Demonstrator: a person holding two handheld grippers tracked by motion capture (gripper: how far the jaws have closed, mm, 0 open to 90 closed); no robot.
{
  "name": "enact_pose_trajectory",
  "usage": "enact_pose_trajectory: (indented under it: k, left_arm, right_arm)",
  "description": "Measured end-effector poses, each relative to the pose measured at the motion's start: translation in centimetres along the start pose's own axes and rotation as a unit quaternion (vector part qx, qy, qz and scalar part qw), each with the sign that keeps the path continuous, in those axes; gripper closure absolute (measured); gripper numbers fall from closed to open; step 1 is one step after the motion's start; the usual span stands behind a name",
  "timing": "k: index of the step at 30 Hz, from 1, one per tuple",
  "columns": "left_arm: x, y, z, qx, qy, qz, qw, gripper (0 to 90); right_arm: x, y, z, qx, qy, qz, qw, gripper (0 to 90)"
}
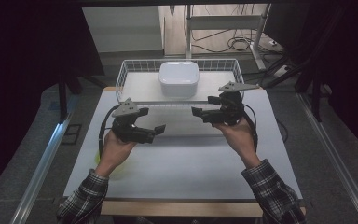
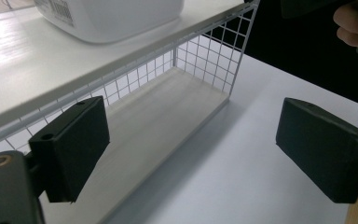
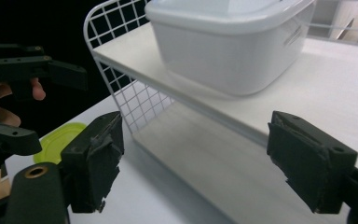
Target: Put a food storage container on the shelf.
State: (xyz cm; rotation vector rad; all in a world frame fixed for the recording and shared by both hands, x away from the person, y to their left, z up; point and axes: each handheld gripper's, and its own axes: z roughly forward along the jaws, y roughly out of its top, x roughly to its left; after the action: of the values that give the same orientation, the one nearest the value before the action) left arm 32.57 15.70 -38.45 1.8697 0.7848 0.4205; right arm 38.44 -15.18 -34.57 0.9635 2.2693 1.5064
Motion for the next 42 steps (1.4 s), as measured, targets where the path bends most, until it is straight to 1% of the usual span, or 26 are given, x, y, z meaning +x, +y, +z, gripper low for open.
enact_pose_trajectory:
  k: [5, 8, 11, 13, 15, 17, 19, 22, 23, 26, 29, 33, 35, 37, 39, 41, 42]
  left_arm:
    - [-0.8, -0.9, -0.4, 0.001, 0.003, 0.006, 1.0000, 7.0]
    - [-1.1, -1.5, -0.5, 0.001, 0.000, 0.003, 1.0000, 7.1]
    - [-1.4, -2.1, -0.5, 0.009, 0.001, -0.001, 1.0000, 7.5]
    - [-1.5, -2.6, -0.4, 0.019, -0.007, -0.009, 0.9998, 9.0]
    - [-1.7, -3.1, -0.3, 0.029, -0.007, -0.014, 0.9994, 10.0]
    - [-1.9, -3.6, -0.3, 0.032, -0.003, -0.014, 0.9994, 10.7]
    - [-2.0, -4.2, -0.2, 0.033, 0.005, -0.008, 0.9994, 10.7]
    - [-2.1, -5.3, -0.1, 0.031, 0.013, 0.001, 0.9994, 8.9]
    - [-2.1, -5.6, -0.1, 0.030, 0.012, 0.001, 0.9995, 8.1]
    - [-2.0, -6.9, 0.2, 0.025, -0.003, -0.007, 0.9997, 6.9]
    - [-2.2, -8.1, 0.5, 0.032, -0.010, -0.014, 0.9993, 5.6]
    - [-2.3, -9.5, 0.6, 0.045, -0.003, -0.012, 0.9989, 5.1]
    - [-2.4, -9.9, 0.3, 0.047, 0.006, -0.008, 0.9988, 4.7]
    - [-2.5, -10.3, 0.0, 0.050, 0.014, -0.009, 0.9986, 4.5]
    - [-2.6, -10.7, -0.3, 0.045, 0.011, -0.015, 0.9988, 4.6]
    - [-2.8, -11.3, -0.6, 0.037, 0.007, -0.019, 0.9991, 4.5]
    - [-2.9, -11.6, -0.8, 0.032, 0.008, -0.016, 0.9993, 4.4]
  right_arm:
    - [0.6, -1.1, -0.1, 0.013, 0.006, -0.012, 0.9998, 13.3]
    - [0.9, -1.8, -0.2, 0.015, 0.009, -0.016, 0.9997, 11.3]
    - [1.1, -2.6, -0.4, 0.020, 0.009, -0.022, 0.9995, 10.0]
    - [1.2, -3.2, -0.5, 0.021, 0.007, -0.027, 0.9994, 9.7]
    - [1.2, -3.8, -0.7, 0.022, 0.007, -0.027, 0.9994, 9.4]
    - [1.2, -4.4, -0.9, 0.026, 0.011, -0.028, 0.9992, 8.4]
    - [1.2, -5.0, -1.0, 0.025, 0.011, -0.030, 0.9992, 7.6]
    - [1.1, -6.0, -1.3, 0.025, 0.015, -0.026, 0.9992, 6.5]
    - [1.1, -6.4, -1.3, 0.026, 0.015, -0.026, 0.9992, 6.0]
    - [0.9, -7.4, -1.3, 0.032, 0.016, -0.028, 0.9990, 5.2]
    - [0.8, -8.5, -1.2, 0.040, 0.016, -0.033, 0.9986, 4.0]
    - [0.9, -9.8, -1.0, 0.049, 0.015, -0.038, 0.9979, 3.1]
    - [1.0, -10.6, -1.0, 0.054, 0.015, -0.041, 0.9976, 2.9]
    - [1.1, -11.4, -1.1, 0.052, 0.008, -0.047, 0.9975, 2.7]
    - [1.1, -12.1, -1.3, 0.047, 0.005, -0.048, 0.9977, 2.4]
    - [1.1, -12.8, -1.6, 0.043, 0.003, -0.041, 0.9982, 2.2]
    - [1.1, -13.1, -1.8, 0.042, 0.004, -0.038, 0.9984, 2.2]
